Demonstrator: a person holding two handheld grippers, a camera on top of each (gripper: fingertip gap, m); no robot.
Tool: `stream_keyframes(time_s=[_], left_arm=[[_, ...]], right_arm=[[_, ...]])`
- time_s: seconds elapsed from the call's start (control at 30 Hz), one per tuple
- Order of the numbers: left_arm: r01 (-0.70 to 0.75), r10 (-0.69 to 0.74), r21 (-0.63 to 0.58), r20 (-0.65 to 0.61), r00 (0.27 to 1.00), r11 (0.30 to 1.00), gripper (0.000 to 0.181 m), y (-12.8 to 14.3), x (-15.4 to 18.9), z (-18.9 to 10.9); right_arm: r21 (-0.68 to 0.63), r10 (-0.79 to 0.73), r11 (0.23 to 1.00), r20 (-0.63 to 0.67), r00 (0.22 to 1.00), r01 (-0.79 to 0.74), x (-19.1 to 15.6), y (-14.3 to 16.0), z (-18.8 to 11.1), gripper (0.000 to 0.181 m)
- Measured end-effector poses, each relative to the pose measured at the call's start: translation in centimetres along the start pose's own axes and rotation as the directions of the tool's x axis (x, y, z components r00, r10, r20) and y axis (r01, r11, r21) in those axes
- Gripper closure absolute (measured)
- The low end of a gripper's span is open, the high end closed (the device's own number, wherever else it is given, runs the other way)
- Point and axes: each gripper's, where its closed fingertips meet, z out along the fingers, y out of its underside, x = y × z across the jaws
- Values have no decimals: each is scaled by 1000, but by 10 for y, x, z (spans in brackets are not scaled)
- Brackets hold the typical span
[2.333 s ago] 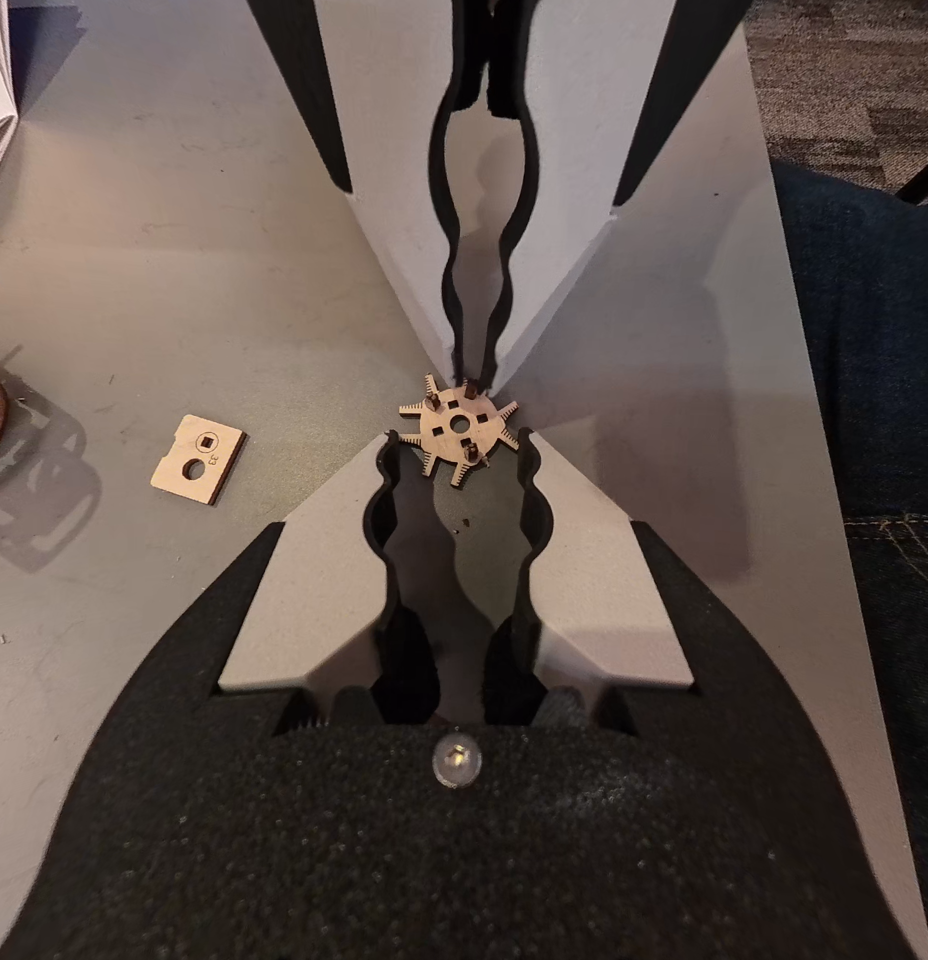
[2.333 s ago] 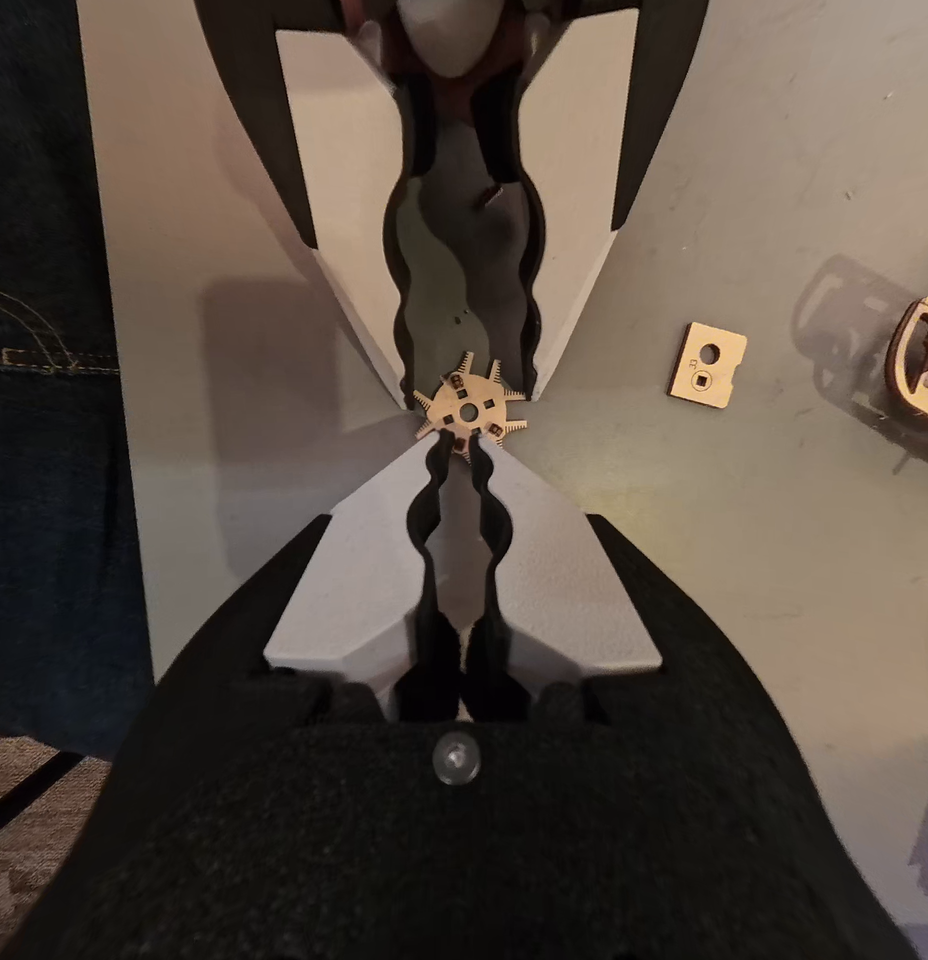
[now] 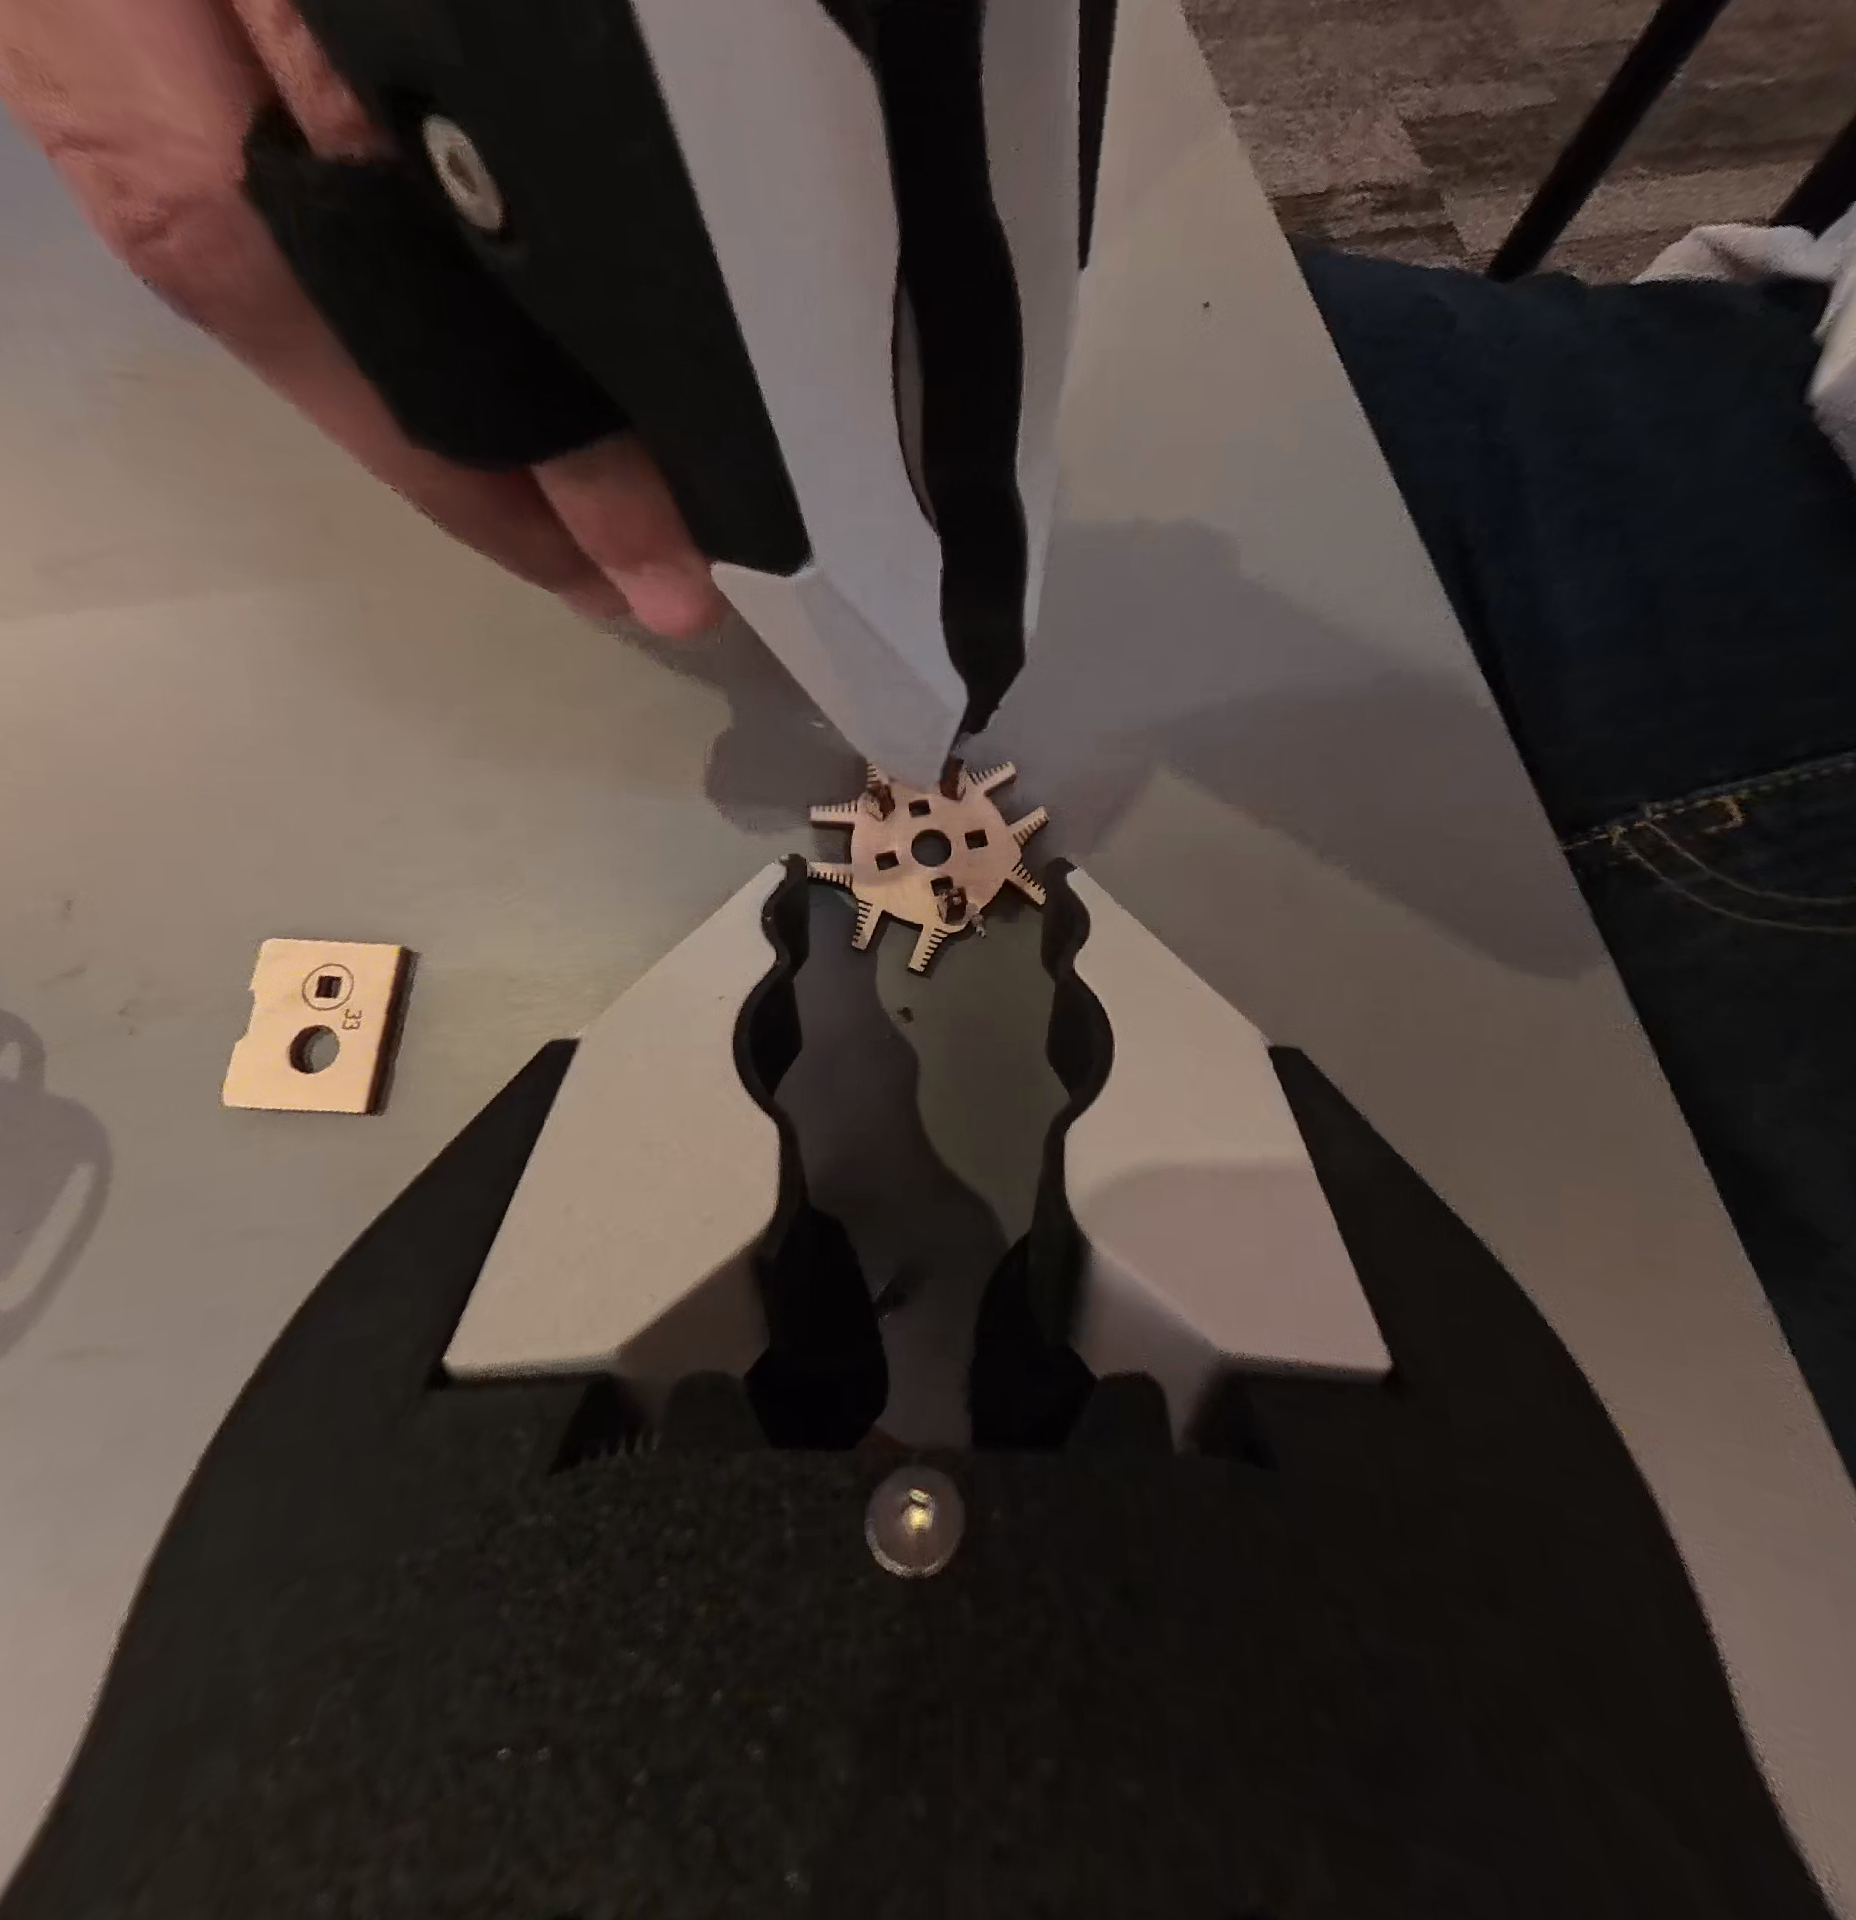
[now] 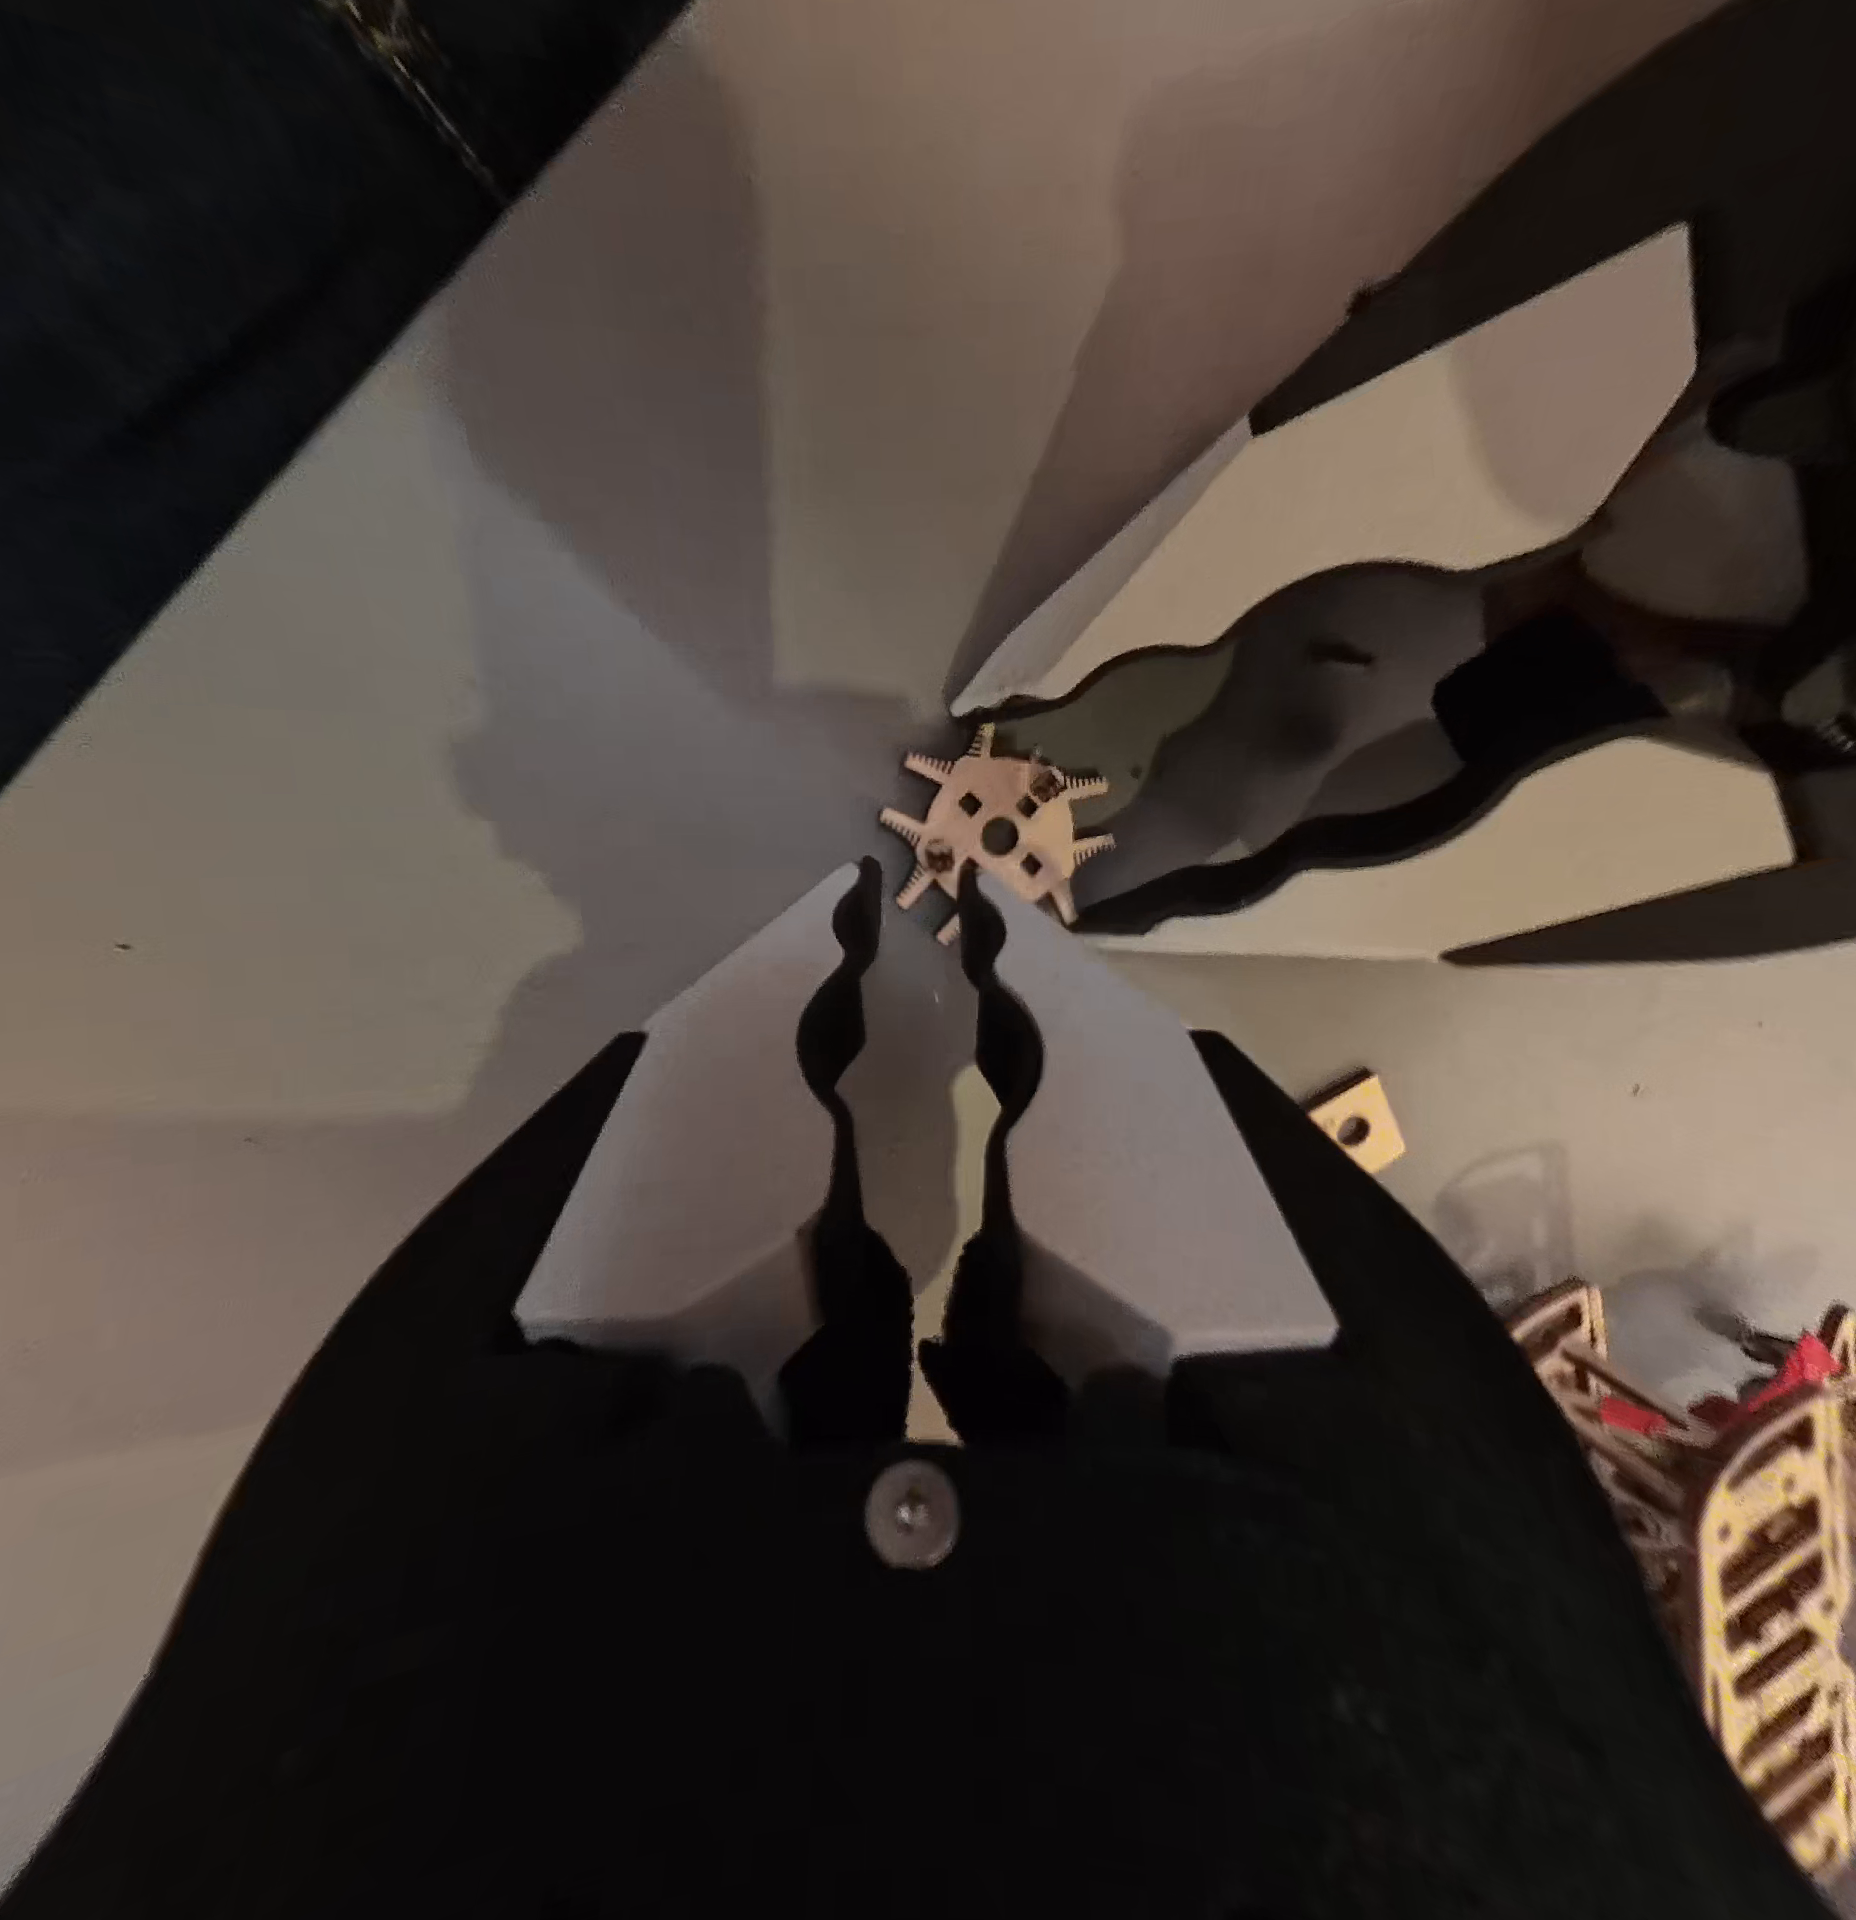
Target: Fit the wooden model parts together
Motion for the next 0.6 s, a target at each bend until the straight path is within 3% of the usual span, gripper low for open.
stream_keyframes(time_s=[0.2,0.6], left_arm=[[-14,14,0,-22,1000,1000,138,0,0,0],[-35,35,-2,-3,999,999,138,0,0,1]], right_arm=[[20,-13,1000,47,999,12,3,-5,-4,173],[-72,-92,993,50,994,96,2,-4,3,179]])
